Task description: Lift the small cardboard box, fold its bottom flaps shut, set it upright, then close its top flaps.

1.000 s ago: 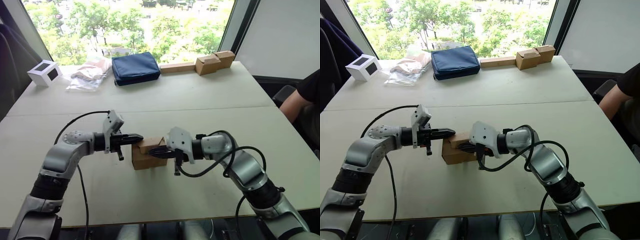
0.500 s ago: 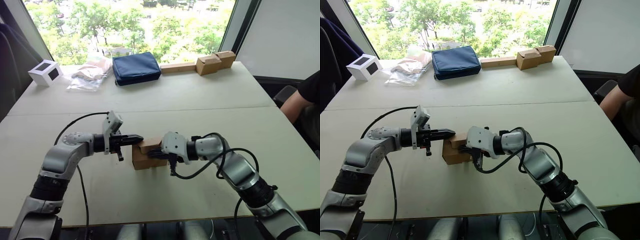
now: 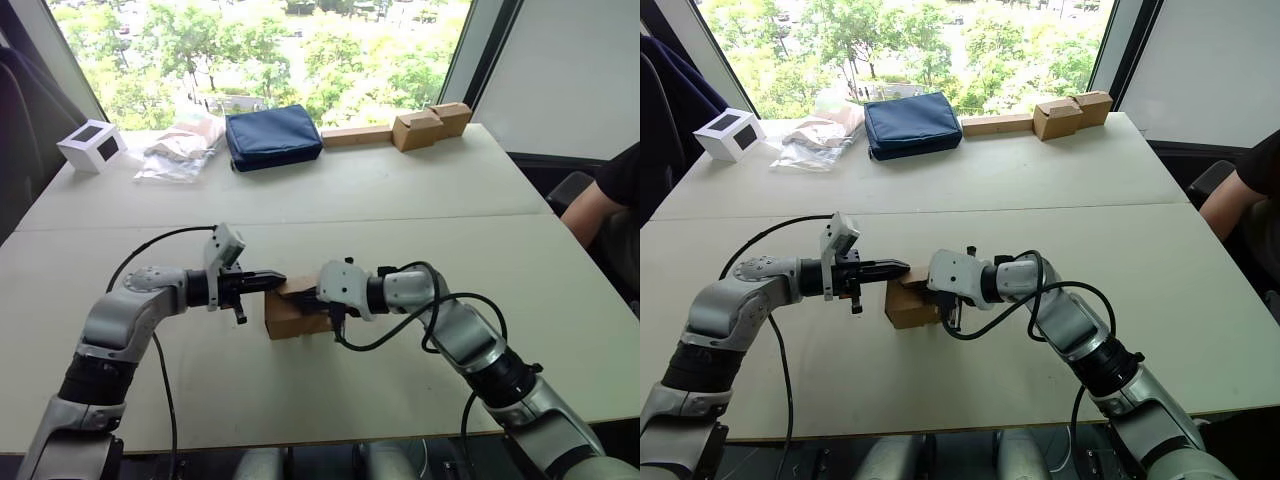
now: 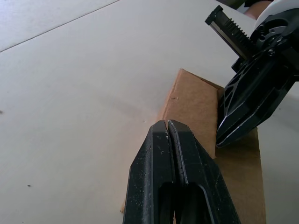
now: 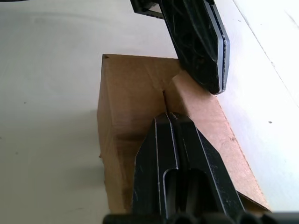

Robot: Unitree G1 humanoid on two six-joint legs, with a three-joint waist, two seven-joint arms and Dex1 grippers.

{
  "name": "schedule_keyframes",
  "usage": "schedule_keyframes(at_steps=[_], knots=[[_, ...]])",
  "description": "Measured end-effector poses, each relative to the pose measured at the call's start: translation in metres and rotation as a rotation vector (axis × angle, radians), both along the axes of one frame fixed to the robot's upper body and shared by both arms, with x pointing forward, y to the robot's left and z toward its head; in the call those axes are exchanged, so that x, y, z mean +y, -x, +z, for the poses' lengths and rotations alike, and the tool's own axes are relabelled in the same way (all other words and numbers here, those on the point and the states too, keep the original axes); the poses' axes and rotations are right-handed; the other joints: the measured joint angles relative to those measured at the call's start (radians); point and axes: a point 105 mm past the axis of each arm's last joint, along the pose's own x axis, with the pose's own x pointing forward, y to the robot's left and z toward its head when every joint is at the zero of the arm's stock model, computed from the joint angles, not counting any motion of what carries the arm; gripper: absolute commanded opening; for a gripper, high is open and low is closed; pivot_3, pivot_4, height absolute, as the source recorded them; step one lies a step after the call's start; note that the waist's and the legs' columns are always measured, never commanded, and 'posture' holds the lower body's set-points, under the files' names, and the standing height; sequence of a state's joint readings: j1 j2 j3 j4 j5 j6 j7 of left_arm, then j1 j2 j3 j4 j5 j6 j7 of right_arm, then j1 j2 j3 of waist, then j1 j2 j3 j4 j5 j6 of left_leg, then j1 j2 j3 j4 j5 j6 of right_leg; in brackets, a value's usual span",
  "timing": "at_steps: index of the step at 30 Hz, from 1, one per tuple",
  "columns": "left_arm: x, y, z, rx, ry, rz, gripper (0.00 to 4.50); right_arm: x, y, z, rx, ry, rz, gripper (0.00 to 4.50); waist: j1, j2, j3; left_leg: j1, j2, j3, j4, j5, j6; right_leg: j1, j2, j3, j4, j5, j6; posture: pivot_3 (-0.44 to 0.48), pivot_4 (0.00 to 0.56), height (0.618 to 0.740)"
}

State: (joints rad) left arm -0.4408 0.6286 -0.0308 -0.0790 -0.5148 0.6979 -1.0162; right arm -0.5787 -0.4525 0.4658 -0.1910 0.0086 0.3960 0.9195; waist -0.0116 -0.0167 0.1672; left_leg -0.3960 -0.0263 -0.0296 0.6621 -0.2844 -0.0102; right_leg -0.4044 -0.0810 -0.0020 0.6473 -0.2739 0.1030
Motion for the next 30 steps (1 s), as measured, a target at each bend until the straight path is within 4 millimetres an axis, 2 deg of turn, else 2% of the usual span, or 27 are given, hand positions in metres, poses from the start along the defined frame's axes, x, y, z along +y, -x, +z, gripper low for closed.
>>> schedule_keyframes(at_steps=[5,12,19,25,27,30], knots=[[0.0,0.001,0.0,0.001,-0.007,-0.005,0.03,0.0,0.001,0.0,0.016,0.001,0.01,0.0,0.0,0.0,0.0,0.0,0.0,0.0,0.0,0.0,0.0,0.0,0.0,0.0,0.0,0.0,0.0,0.0,0.15,0.737],[0.0,0.002,-0.002,-0.066,-0.097,-0.037,0.03,-0.001,0.014,0.003,0.106,-0.034,0.048,0.0,-0.001,0.0,0.0,0.0,0.0,0.0,0.0,0.0,0.0,0.0,0.0,0.0,0.0,0.0,0.0,0.0,0.15,0.737],[0.006,0.006,0.004,-0.032,-0.021,0.037,0.03,-0.019,0.005,0.017,0.14,-0.119,-0.041,0.0,-0.001,0.0,0.0,0.0,0.001,0.0,0.0,0.0,0.0,-0.001,-0.002,0.0,0.0,0.0,0.0,0.0,0.15,0.737],[0.004,0.014,0.03,-0.086,0.031,0.057,0.03,-0.031,-0.004,0.022,0.127,-0.151,-0.117,0.0,0.0,0.0,0.0,-0.001,0.001,0.0,0.0,0.0,0.0,0.0,-0.002,0.001,-0.001,0.0,0.0,0.0,0.15,0.737],[-0.003,0.021,0.036,-0.127,0.032,0.039,0.03,-0.033,-0.009,0.019,0.12,-0.15,-0.141,0.0,0.0,0.0,0.0,-0.001,0.001,0.0,0.0,0.0,0.0,0.0,-0.002,0.001,-0.001,0.0,0.0,0.0,0.15,0.737],[-0.013,0.028,0.028,-0.12,0.017,0.01,0.03,-0.034,-0.011,0.018,0.112,-0.148,-0.146,0.0,0.0,0.0,0.0,-0.001,0.001,0.0,0.0,0.0,0.0,-0.001,-0.002,0.002,-0.001,0.0,0.0,0.0,0.15,0.737]])
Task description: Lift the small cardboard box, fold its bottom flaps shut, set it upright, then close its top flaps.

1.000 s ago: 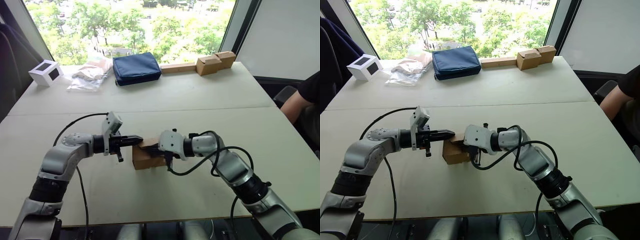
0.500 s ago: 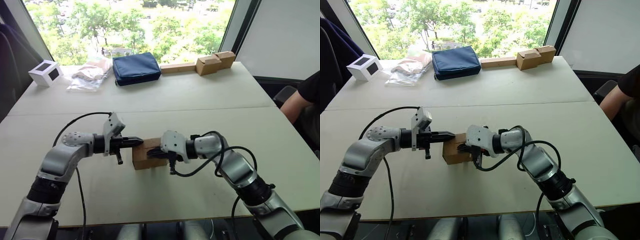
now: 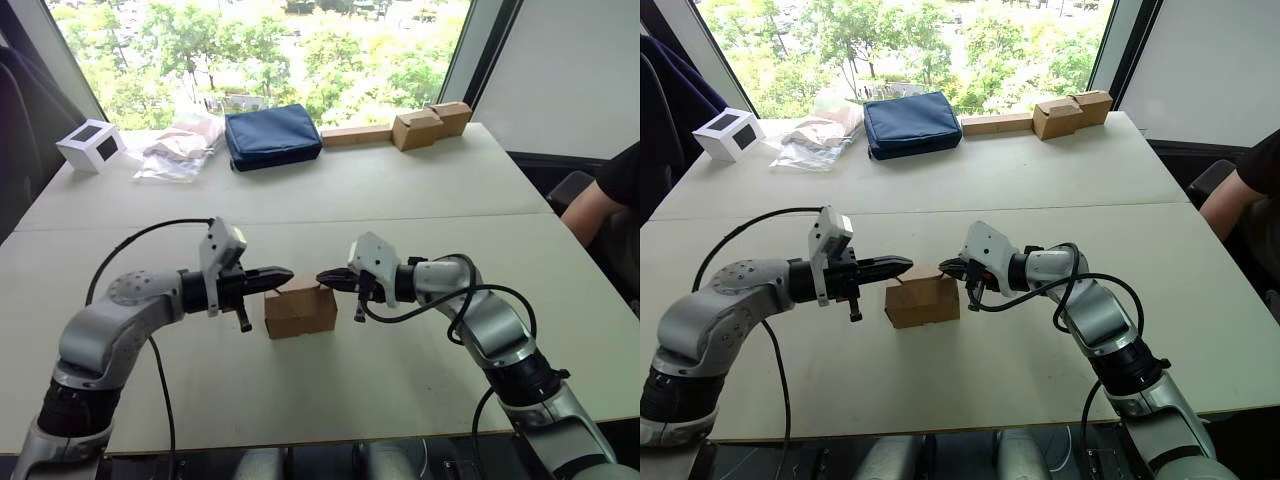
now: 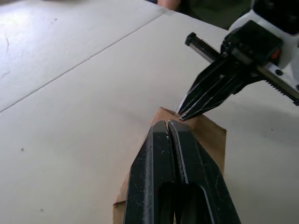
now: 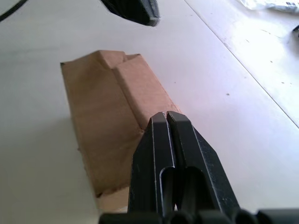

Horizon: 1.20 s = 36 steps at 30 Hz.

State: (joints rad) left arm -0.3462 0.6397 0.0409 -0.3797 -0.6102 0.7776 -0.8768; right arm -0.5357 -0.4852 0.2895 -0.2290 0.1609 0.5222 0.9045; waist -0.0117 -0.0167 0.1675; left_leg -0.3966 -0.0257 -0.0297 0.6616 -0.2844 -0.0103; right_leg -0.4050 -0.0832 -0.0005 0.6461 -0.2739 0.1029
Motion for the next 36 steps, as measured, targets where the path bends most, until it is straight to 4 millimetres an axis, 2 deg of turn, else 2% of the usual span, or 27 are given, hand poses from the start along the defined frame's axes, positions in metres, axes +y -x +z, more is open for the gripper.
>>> schedule_keyframes(at_steps=[5,9,13,27,29,32,36], knots=[[-0.009,0.001,-0.022,0.03,-0.038,0.028,0.03,0.012,0.004,-0.003,-0.022,0.026,0.042,0.0,0.0,0.0,0.0,0.0,0.0,0.0,0.0,0.0,0.0,0.0,0.0,0.0,0.0,0.0,0.0,0.0,0.15,0.737],[-0.006,-0.003,-0.024,0.01,-0.055,0.053,0.03,0.018,0.008,-0.008,-0.032,0.051,0.068,0.0,0.001,0.0,0.0,0.0,0.0,0.0,0.0,0.0,0.0,0.0,0.0,0.0,0.0,0.0,0.0,0.0,0.15,0.737],[-0.005,-0.001,-0.034,0.019,-0.099,0.049,0.03,0.02,0.007,-0.015,-0.027,0.071,0.069,0.0,0.0,0.0,0.0,0.0,0.0,0.0,0.0,0.0,0.0,0.0,0.0,0.0,0.0,0.0,0.0,0.0,0.15,0.737],[-0.004,-0.005,-0.036,0.003,-0.109,0.057,0.03,0.024,0.004,-0.017,-0.059,0.096,0.077,0.0,0.0,0.0,0.0,0.0,0.0,0.0,0.0,0.0,0.0,0.0,0.0,-0.001,0.0,0.0,0.0,0.0,0.15,0.737],[-0.001,-0.009,-0.028,-0.019,-0.066,0.094,0.03,0.024,0.003,-0.014,-0.049,0.069,0.073,0.0,0.0,0.0,0.0,0.0,0.0,0.0,0.0,0.0,0.0,0.0,0.0,-0.001,0.0,0.0,0.0,0.0,0.15,0.737],[0.006,-0.017,0.0,-0.119,0.033,0.156,0.03,0.023,0.001,-0.005,-0.029,0.002,0.06,0.0,0.0,0.0,0.0,0.0,0.0,0.0,0.0,0.0,0.0,0.0,0.0,-0.001,0.0,0.0,0.0,0.0,0.15,0.737],[0.027,-0.023,0.03,-0.114,0.093,0.229,0.03,0.011,-0.006,0.024,-0.011,-0.176,0.0,0.0,0.0,0.0,0.0,0.0,0.0,-0.001,0.0,0.0,0.0,0.0,0.0,-0.001,0.0,0.0,0.0,0.0,0.15,0.737]])
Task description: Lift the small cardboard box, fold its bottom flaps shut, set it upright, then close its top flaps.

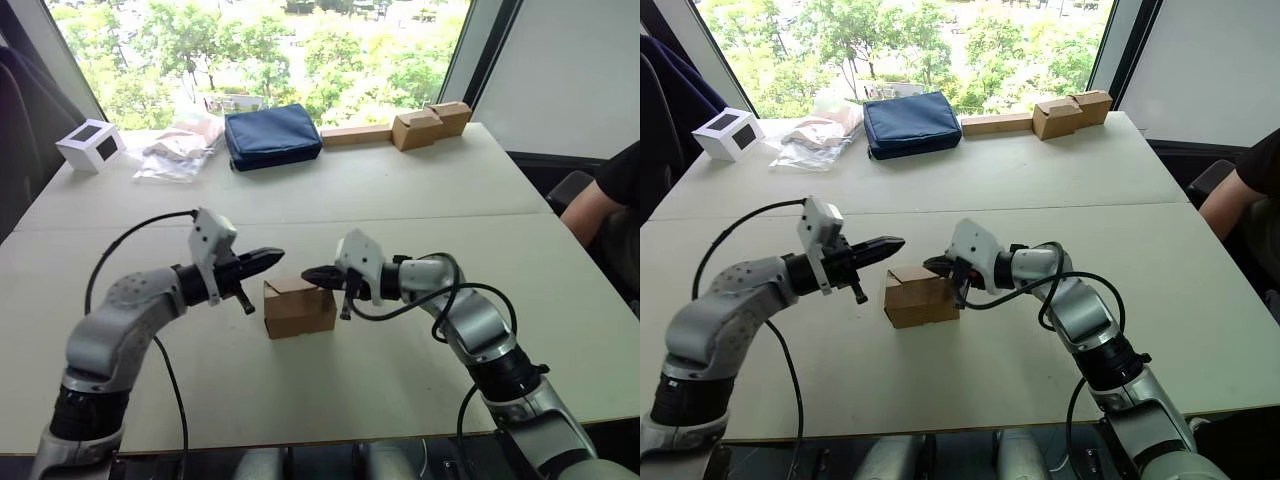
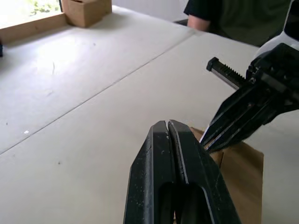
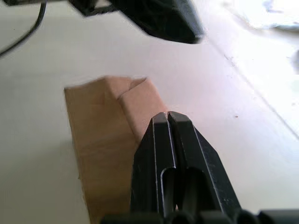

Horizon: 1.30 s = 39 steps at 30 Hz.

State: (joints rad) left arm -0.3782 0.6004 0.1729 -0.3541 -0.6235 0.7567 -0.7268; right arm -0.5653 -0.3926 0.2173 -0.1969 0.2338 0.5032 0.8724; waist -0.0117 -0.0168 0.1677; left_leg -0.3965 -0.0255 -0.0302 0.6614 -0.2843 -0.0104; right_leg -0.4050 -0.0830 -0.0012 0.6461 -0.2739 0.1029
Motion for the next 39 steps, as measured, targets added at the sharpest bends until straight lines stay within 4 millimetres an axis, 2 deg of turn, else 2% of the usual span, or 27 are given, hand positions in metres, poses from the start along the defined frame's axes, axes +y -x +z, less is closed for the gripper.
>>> schedule_keyframes(at_steps=[2,4,6,9,12,16,22,26,39], knots=[[0.008,-0.001,0.004,-0.011,-0.012,0.034,0.03,-0.005,0.0,0.008,0.017,-0.053,-0.013,0.0,0.0,0.0,0.0,0.0,0.0,0.0,0.0,0.0,0.0,0.0,0.0,0.0,0.0,0.0,0.0,0.0,0.15,0.737],[0.021,0.005,-0.004,0.039,-0.043,0.063,0.03,-0.015,0.004,0.019,0.057,-0.123,-0.023,0.0,-0.002,0.0,0.0,0.0,0.0,0.0,-0.001,0.0,0.0,-0.001,0.0,0.0,0.0,0.0,0.0,0.0,0.15,0.737],[0.032,0.013,-0.016,0.095,-0.075,0.082,0.03,-0.028,0.008,0.02,0.09,-0.149,-0.041,0.0,-0.002,0.0,0.0,0.0,0.0,0.0,-0.003,0.0,0.0,-0.001,-0.001,0.001,-0.001,0.0,0.0,0.0,0.15,0.737],[0.053,0.035,-0.044,0.21,-0.14,0.126,0.03,-0.057,0.021,0.006,0.199,-0.14,-0.092,0.0,0.0,0.0,0.0,0.0,0.0,0.0,-0.004,0.0,0.0,0.0,-0.003,0.001,-0.003,0.0,0.0,0.0,0.15,0.737],[0.061,0.049,-0.055,0.258,-0.173,0.134,0.03,-0.073,0.033,-0.006,0.282,-0.112,-0.107,0.0,0.003,0.0,0.0,0.0,0.0,0.0,-0.005,0.0,0.0,0.001,-0.005,0.0,-0.005,-0.002,-0.004,0.0,0.15,0.737],[0.066,0.073,-0.08,0.363,-0.184,0.119,0.03,-0.098,0.052,-0.039,0.399,0.005,-0.15,0.0,0.002,0.001,0.0,0.004,0.0,0.001,-0.013,0.0,0.0,0.006,-0.005,0.0,-0.015,-0.002,-0.005,0.0,0.15,0.737],[0.061,0.094,-0.096,0.417,-0.133,0.085,0.03,-0.109,0.069,-0.058,0.47,0.058,-0.16,0.0,0.003,0.002,0.0,0.005,0.0,0.001,-0.013,0.0,0.0,0.006,-0.006,0.0,-0.016,-0.002,-0.006,0.0,0.15,0.737],[0.062,0.093,-0.092,0.407,-0.09,0.09,0.03,-0.11,0.07,-0.059,0.467,0.067,-0.157,0.0,0.006,0.002,0.0,0.005,0.0,0.001,-0.013,0.0,0.0,0.007,-0.006,0.0,-0.016,-0.001,-0.006,0.0,0.15,0.737],[0.067,0.092,-0.096,0.443,-0.039,0.094,0.03,-0.109,0.07,-0.059,0.447,0.077,-0.149,0.0,0.004,0.002,0.0,0.005,0.0,0.001,-0.013,0.0,0.0,0.007,-0.006,0.0,-0.017,-0.001,-0.006,0.0,0.15,0.737]])
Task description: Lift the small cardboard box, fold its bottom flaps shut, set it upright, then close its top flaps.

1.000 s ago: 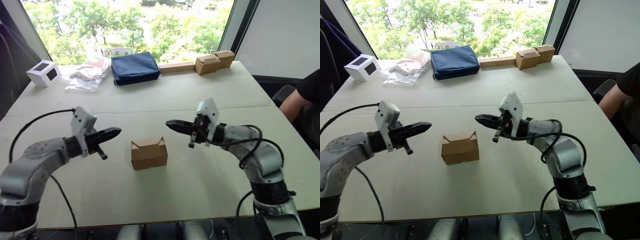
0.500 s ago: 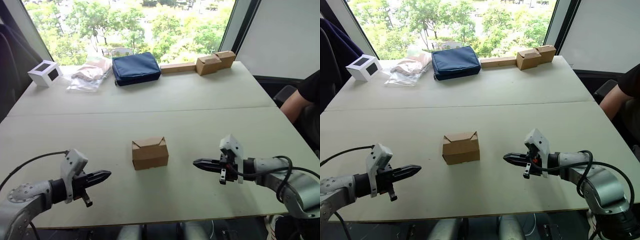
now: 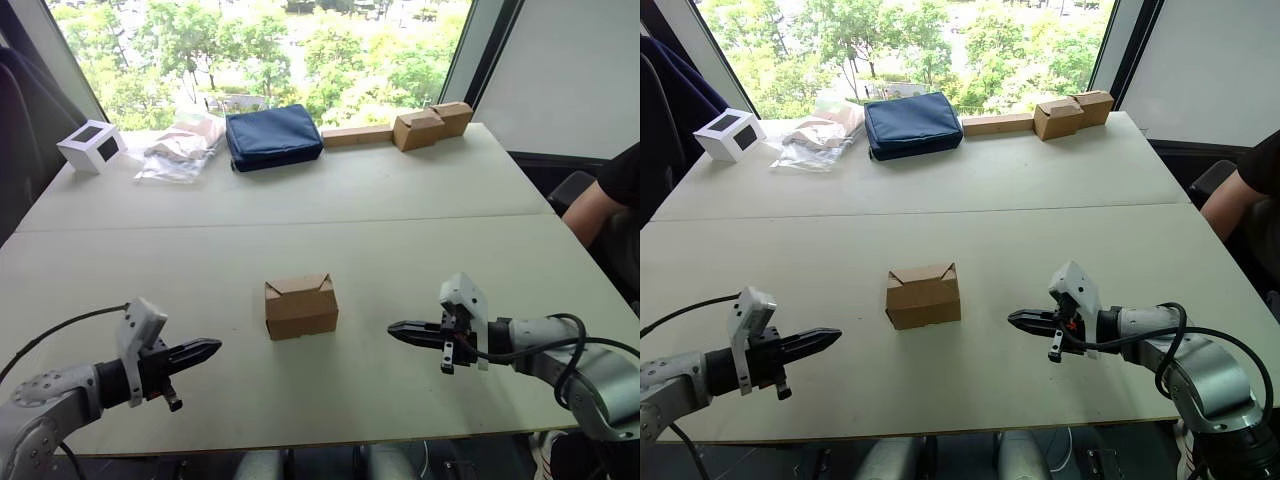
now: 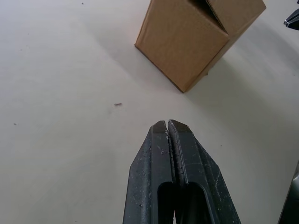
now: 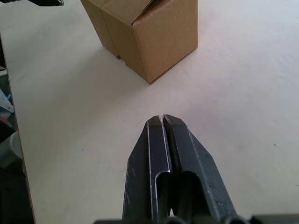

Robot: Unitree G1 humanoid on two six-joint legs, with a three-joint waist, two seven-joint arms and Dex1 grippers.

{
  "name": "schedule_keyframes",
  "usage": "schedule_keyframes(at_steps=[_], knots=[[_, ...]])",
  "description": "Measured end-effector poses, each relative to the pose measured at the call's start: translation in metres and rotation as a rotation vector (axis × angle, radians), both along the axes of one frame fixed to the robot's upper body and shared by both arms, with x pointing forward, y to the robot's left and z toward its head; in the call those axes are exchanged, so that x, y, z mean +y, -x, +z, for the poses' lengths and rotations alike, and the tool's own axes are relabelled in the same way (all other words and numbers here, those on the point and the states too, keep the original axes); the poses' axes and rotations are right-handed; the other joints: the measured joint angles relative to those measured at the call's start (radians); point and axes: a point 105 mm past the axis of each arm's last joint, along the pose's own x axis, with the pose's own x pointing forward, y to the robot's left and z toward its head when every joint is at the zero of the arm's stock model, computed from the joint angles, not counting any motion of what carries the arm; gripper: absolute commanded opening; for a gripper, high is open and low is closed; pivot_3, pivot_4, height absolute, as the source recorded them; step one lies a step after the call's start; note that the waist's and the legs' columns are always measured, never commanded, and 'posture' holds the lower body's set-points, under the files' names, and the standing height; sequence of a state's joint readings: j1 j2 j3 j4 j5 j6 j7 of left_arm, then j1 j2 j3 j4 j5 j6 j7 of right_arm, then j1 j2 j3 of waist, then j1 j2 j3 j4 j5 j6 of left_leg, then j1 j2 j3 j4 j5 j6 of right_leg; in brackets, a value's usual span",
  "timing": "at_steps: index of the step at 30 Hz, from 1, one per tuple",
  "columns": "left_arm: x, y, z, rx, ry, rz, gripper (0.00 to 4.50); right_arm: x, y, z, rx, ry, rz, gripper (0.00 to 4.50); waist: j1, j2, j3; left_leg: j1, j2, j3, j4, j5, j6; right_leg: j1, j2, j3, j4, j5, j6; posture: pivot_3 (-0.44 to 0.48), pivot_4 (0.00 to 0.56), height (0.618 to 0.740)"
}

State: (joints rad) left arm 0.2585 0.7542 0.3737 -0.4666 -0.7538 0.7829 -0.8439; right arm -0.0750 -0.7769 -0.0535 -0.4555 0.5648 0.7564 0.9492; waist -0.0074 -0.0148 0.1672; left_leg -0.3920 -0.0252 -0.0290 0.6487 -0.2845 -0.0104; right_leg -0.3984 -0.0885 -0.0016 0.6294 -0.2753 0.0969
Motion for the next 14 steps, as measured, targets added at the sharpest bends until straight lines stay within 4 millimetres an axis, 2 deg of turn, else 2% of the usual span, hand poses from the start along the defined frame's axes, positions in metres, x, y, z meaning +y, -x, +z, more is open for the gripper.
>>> schedule_keyframes(at_steps=[14], knots=[[0.0054,0.0004,-0.0065,0.026,0.012,0.026,0.03,-0.0028,0.0026,-0.0028,0.019,0.01,0.003,0.0,0.0,0.0,0.0,0.0,0.0,0.0,0.0,0.0,0.0,0.0,0.0,0.0,0.0,0.0,0.0,0.0,0.15,0.737]])
